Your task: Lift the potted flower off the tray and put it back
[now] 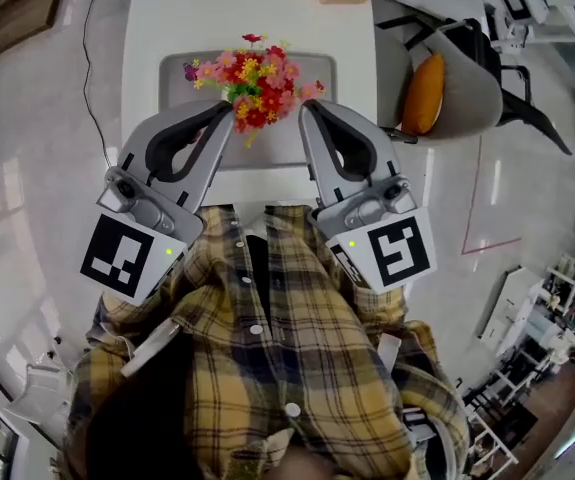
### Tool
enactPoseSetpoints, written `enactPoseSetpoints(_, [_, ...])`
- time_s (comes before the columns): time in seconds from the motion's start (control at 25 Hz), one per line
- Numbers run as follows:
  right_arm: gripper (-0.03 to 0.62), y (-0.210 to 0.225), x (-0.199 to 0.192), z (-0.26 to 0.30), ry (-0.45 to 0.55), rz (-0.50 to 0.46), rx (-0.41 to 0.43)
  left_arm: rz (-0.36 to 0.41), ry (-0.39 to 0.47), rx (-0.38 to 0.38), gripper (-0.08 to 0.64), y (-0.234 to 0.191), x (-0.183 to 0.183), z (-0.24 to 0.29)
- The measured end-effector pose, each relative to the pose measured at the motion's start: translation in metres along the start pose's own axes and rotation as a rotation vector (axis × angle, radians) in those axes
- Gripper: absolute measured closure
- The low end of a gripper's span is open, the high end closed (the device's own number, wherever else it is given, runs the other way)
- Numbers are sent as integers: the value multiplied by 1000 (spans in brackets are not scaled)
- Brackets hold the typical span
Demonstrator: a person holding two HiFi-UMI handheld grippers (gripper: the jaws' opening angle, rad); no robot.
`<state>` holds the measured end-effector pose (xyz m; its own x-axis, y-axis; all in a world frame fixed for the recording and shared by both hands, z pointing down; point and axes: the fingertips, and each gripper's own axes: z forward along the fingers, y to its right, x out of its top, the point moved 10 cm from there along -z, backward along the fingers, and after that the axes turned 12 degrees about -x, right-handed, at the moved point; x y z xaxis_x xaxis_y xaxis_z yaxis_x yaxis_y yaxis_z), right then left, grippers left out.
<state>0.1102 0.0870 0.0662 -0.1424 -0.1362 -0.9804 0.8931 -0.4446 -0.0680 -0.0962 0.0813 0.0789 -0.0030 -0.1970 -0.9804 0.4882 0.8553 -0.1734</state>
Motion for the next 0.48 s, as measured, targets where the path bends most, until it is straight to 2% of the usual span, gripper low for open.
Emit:
enactPoseSetpoints(0.16, [595,3,-3,2,-5,-7,21,-6,-3,28,552,2,-1,-1])
enactPoseSetpoints(0.48, [594,8,-11,-8,-10,-33,1,-4,2,28,552,2,-9,-3])
